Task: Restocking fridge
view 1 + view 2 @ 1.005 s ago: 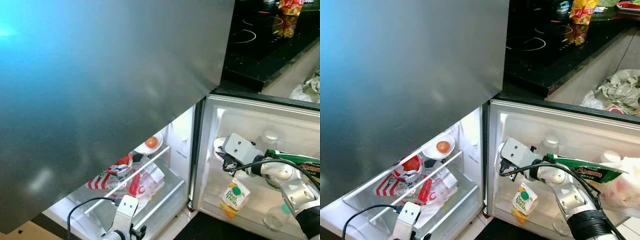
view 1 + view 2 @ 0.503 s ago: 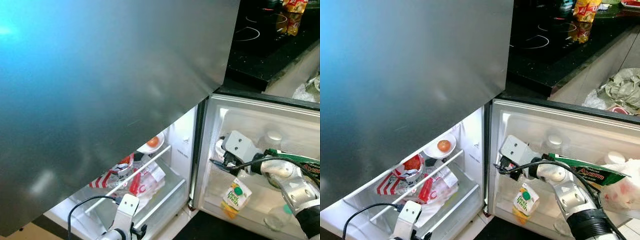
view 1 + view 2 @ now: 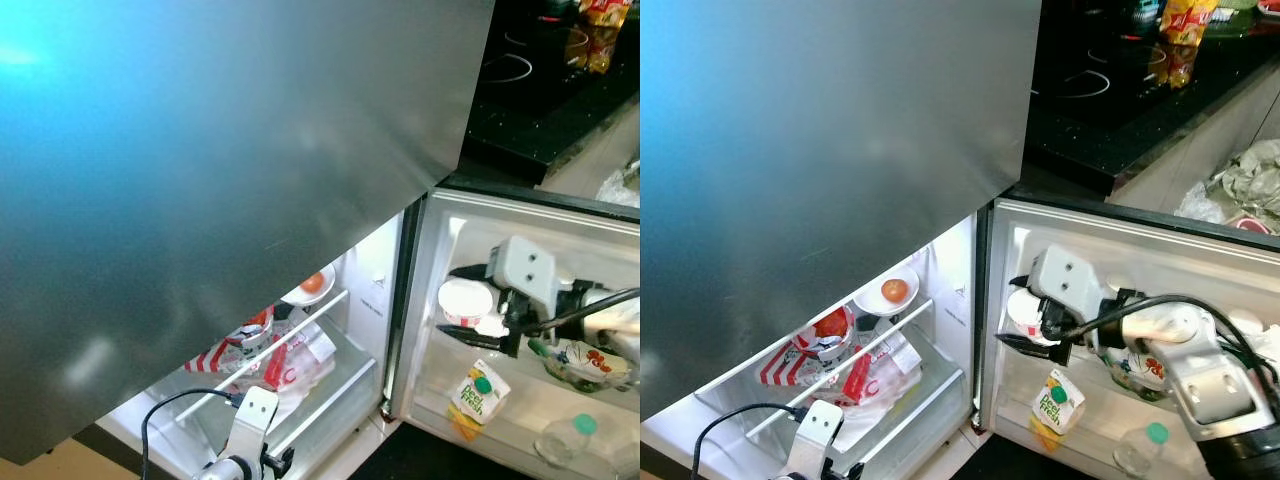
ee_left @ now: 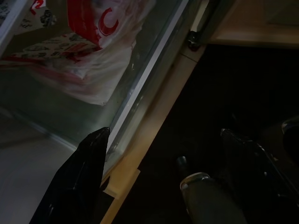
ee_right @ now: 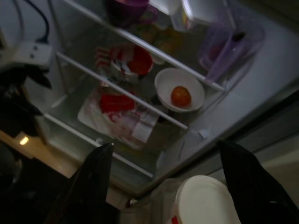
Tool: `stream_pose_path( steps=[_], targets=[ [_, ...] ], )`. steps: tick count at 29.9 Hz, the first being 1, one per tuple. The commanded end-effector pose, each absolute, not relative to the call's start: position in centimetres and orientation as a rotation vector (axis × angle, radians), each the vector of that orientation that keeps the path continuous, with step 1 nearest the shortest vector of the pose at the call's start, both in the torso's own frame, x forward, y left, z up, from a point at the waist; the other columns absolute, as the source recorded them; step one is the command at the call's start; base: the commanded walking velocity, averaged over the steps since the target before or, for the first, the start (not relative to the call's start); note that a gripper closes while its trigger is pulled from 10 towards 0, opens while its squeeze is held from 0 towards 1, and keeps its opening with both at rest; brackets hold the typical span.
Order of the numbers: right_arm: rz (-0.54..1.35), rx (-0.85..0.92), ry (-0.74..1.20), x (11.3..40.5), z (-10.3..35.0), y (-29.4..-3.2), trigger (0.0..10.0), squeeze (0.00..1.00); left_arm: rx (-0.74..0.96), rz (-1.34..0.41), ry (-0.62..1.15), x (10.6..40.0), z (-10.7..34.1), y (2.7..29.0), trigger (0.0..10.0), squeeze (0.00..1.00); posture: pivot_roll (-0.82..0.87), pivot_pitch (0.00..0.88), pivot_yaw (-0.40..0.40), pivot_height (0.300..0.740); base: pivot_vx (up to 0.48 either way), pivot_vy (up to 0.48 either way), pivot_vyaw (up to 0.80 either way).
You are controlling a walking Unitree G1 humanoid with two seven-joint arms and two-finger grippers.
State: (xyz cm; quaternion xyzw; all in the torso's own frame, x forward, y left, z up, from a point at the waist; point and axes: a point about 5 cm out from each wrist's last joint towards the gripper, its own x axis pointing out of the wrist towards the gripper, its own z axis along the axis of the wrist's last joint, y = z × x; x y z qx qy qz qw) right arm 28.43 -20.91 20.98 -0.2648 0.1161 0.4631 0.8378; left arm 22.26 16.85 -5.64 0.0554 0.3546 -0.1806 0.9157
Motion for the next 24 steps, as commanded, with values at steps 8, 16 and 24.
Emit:
stream_pose_path(
  steps=[8,16,24],
  targets=[
    [1.133,-0.183,-0.001,26.2,27.2,-19.4,10.0,0.0,0.124,-0.362,0.752,21.9,-5.8,17.6,10.0,0.0,-0.21,0.047,0.083,0.74,0.0,0.0,0.0],
    [1.266,-0.078,0.041,25.4,25.5,-16.9,10.0,0.0,0.129,-0.364,0.763,22.2,-5.8,17.4,10.0,0.0,-0.22,0.013,0.101,0.74,0.0,0.0,0.0],
    [1.351,0.016,0.31,25.1,20.7,-16.1,10.0,0.0,0.132,-0.393,0.671,26.1,-3.2,16.4,10.0,0.0,-0.22,0.0,0.104,0.74,0.0,0.0,0.0]
  ],
)
